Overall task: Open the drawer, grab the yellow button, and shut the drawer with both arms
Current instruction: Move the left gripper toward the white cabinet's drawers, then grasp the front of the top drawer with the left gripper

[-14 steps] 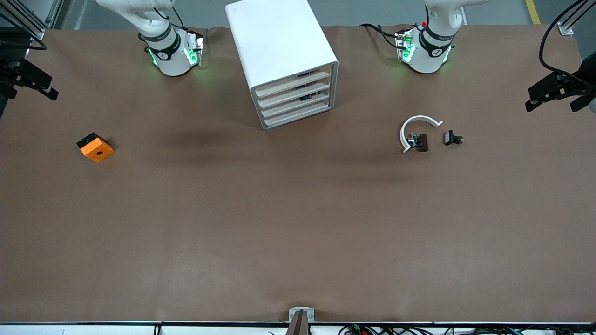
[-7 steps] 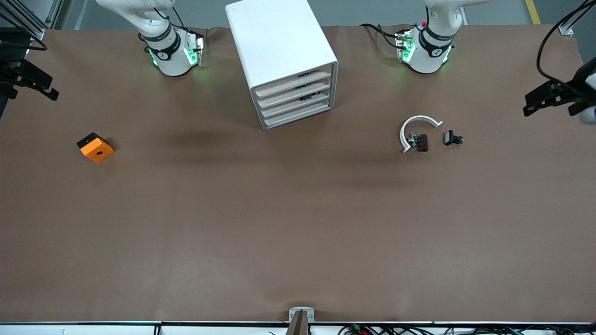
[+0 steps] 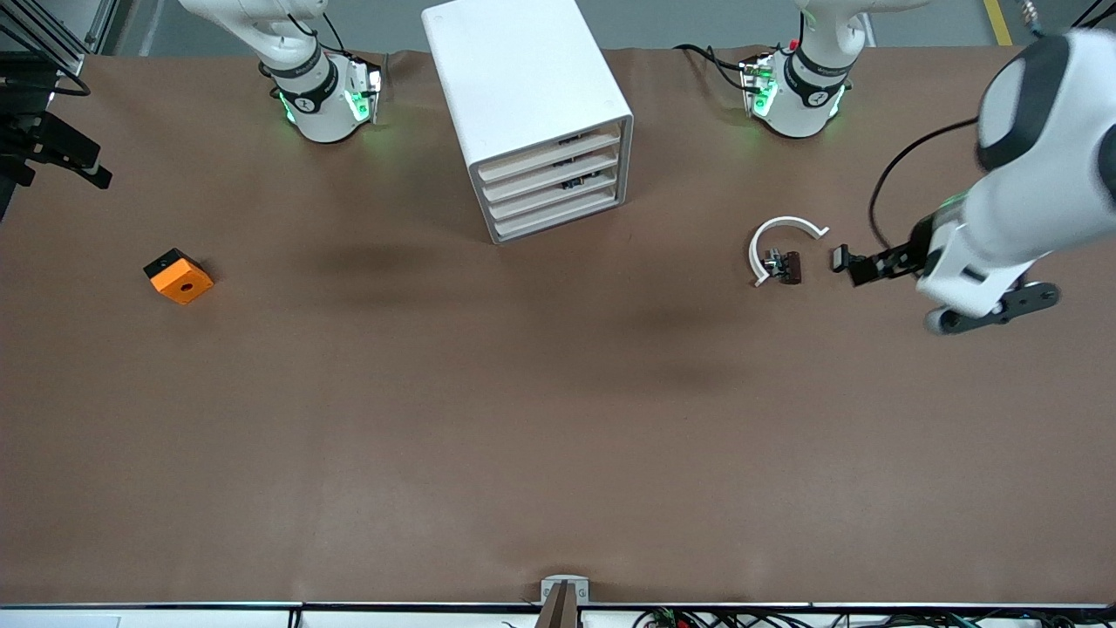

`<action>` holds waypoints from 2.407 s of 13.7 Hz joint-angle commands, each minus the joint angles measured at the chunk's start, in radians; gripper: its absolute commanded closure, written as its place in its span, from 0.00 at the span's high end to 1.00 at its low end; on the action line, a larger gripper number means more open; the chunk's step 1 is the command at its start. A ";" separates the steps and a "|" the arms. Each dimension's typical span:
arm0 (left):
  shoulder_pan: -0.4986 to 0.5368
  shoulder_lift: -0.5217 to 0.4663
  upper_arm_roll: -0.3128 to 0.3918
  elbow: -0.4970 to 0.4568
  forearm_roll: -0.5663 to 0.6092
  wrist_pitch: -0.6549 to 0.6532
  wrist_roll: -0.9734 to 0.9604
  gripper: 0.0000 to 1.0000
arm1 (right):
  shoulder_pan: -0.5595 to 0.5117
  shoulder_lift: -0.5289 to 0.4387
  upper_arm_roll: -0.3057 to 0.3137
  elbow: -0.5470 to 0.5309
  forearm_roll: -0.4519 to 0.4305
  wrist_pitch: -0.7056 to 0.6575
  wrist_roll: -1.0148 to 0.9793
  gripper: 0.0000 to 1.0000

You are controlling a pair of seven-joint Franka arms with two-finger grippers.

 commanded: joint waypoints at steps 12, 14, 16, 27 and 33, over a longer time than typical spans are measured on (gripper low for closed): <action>-0.214 0.274 -0.007 0.030 -0.334 -0.001 -0.999 1.00 | -0.016 -0.028 0.009 -0.029 0.015 0.015 0.006 1.00; -0.286 0.306 -0.007 0.030 -0.358 -0.001 -1.112 1.00 | -0.016 -0.028 0.009 -0.029 0.015 0.017 0.006 1.00; -0.351 0.337 -0.007 0.032 -0.371 0.000 -1.195 1.00 | -0.014 -0.028 0.009 -0.029 0.015 0.018 0.006 1.00; -0.417 0.460 -0.010 0.023 -0.717 -0.008 -1.516 1.00 | -0.013 -0.028 0.012 -0.029 0.014 0.023 0.005 1.00; -0.458 0.475 -0.018 0.020 -0.835 -0.043 -1.519 0.90 | -0.014 -0.028 0.012 -0.029 0.014 0.021 0.005 1.00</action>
